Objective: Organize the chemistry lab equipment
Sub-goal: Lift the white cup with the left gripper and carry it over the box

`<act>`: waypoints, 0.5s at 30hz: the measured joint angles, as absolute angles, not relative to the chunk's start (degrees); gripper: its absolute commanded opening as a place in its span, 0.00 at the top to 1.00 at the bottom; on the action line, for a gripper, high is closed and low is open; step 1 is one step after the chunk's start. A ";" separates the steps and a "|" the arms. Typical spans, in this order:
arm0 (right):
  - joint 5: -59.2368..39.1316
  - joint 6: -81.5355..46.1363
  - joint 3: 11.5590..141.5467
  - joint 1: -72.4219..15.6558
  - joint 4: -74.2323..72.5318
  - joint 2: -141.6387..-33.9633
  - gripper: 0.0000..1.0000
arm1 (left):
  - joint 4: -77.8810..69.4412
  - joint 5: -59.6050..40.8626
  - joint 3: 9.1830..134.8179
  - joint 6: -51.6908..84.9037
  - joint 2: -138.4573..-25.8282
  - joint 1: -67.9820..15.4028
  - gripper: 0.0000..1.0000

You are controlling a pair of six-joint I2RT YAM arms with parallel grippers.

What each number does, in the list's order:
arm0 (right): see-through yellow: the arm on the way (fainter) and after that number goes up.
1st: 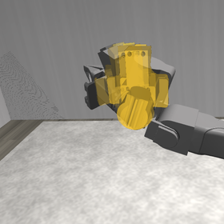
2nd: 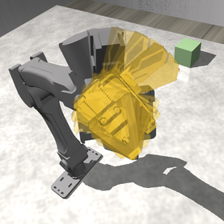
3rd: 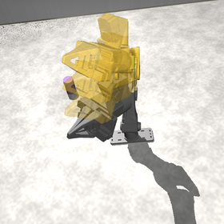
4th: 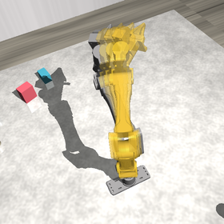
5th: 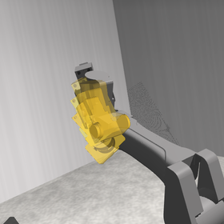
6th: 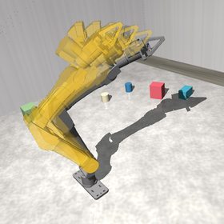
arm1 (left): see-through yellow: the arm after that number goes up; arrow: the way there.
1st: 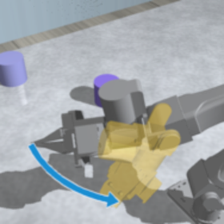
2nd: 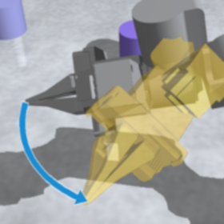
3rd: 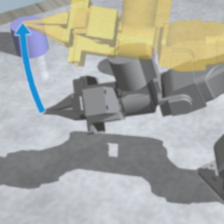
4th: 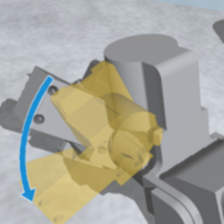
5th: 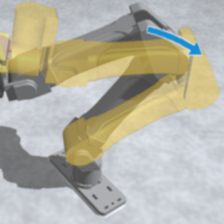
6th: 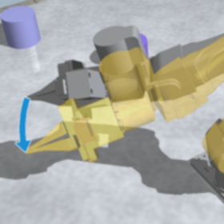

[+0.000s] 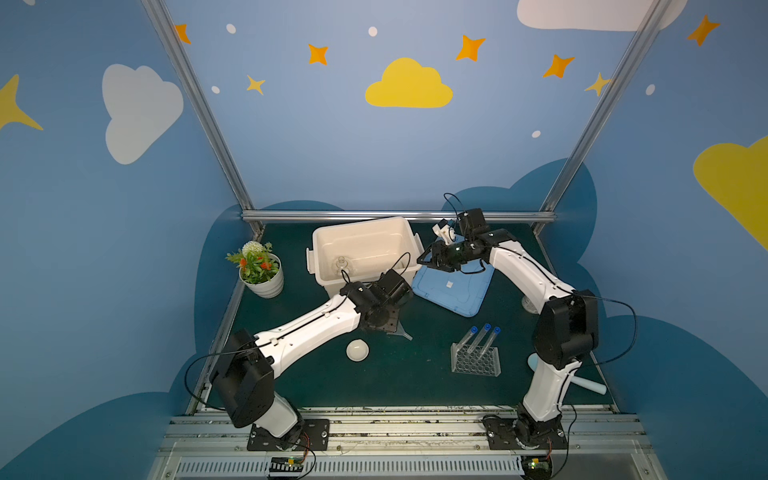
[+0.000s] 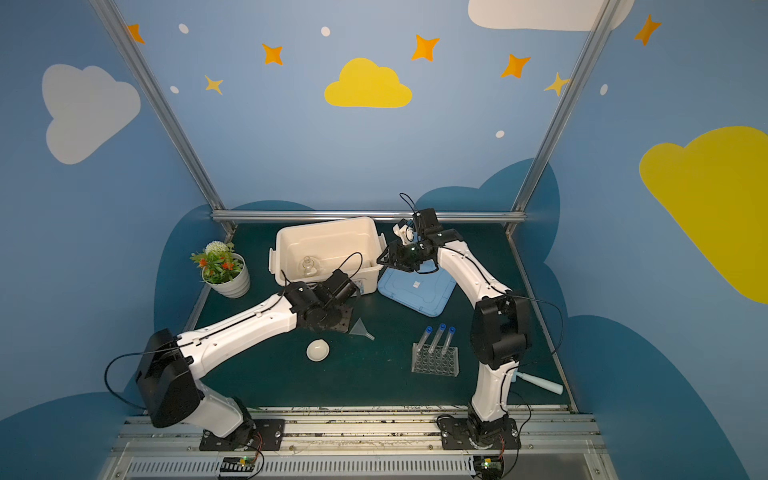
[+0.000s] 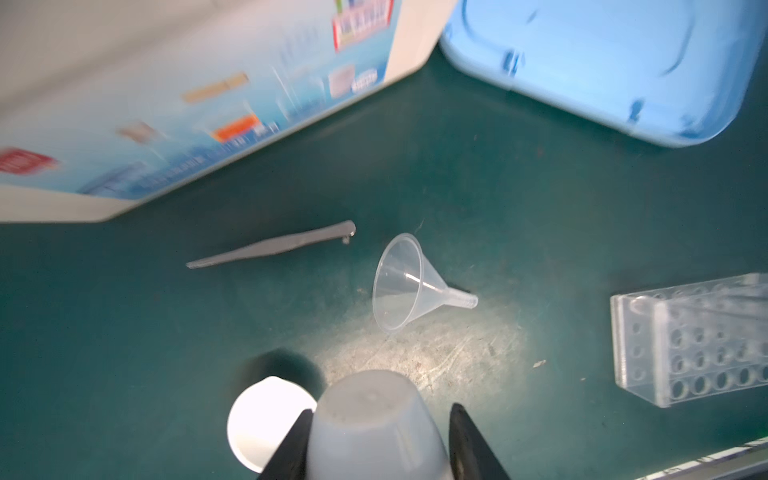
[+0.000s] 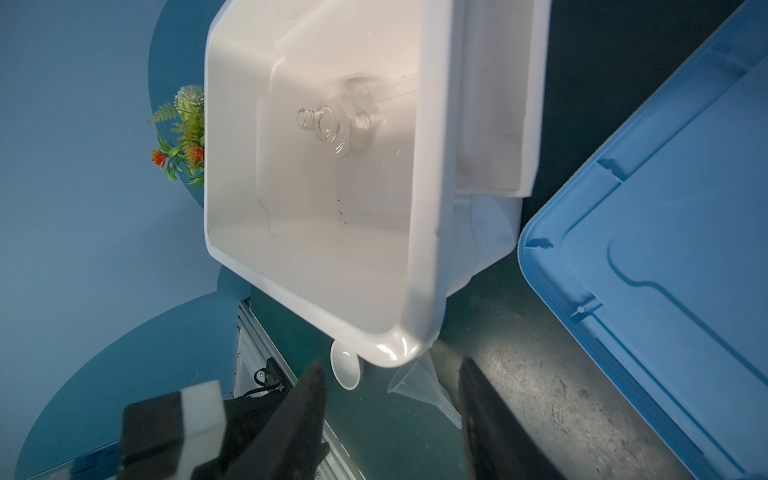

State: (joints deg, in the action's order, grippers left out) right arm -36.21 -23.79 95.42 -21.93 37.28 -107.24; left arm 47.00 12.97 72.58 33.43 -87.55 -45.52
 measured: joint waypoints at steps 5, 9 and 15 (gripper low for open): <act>-36.29 -23.83 95.29 -21.93 37.04 -106.76 0.48 | 47.18 13.56 73.52 31.51 -84.14 -42.89 0.67; -36.29 -23.83 95.22 -21.93 37.04 -106.76 0.48 | 47.07 13.78 73.71 29.98 -80.73 -40.29 0.67; -36.34 -24.23 95.18 -21.93 37.01 -106.76 0.48 | 45.47 13.52 73.41 28.21 -75.18 -35.14 0.68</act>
State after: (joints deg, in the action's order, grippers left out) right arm -36.34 -24.23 95.18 -21.93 37.01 -106.76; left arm 45.47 13.52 73.41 28.21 -75.18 -35.14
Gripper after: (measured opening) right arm 0.520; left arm 0.460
